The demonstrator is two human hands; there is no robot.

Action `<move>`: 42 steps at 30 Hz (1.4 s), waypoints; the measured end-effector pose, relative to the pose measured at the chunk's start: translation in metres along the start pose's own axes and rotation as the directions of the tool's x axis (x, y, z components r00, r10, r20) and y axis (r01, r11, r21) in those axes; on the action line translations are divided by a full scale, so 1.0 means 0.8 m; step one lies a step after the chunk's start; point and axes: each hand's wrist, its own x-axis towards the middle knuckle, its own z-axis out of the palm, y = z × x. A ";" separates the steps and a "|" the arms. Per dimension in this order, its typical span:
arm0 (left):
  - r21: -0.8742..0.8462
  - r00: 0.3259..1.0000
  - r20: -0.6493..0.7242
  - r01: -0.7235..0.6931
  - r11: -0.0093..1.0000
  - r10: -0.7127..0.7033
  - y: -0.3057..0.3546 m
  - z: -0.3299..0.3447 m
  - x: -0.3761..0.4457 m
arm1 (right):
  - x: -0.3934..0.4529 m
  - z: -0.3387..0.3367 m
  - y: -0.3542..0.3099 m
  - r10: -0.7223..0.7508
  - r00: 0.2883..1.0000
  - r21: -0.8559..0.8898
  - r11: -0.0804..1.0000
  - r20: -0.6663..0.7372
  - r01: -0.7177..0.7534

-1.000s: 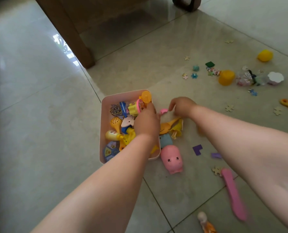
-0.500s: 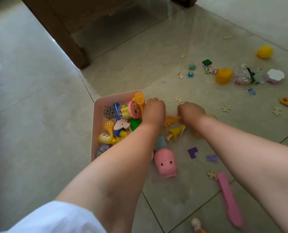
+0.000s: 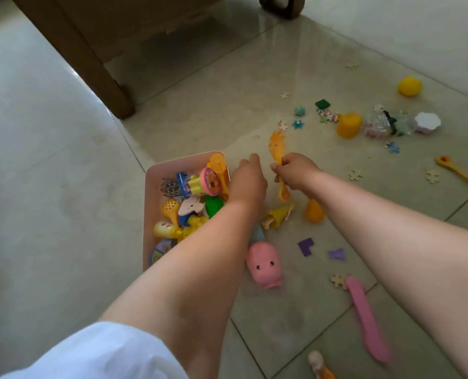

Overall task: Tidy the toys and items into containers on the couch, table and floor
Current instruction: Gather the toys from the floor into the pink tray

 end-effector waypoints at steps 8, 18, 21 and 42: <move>-0.207 0.944 -0.266 0.143 0.968 -0.196 -0.078 -0.073 -0.055 | -0.048 0.065 -0.097 -0.110 0.937 0.338 0.941 0.332 -0.009; 0.149 0.943 -0.333 0.080 0.986 -0.026 -0.068 -0.053 -0.060 | -0.030 0.036 -0.051 -0.002 0.999 0.001 1.000 -0.054 0.002; 0.038 0.979 -0.157 -0.130 0.991 0.134 -0.030 -0.030 -0.051 | -0.025 0.011 -0.018 -0.022 0.997 -0.232 0.972 0.068 0.037; -0.053 0.996 0.088 -0.006 0.999 0.011 0.029 0.018 -0.053 | -0.028 -0.001 0.061 0.263 0.965 -0.589 0.778 -0.013 -0.220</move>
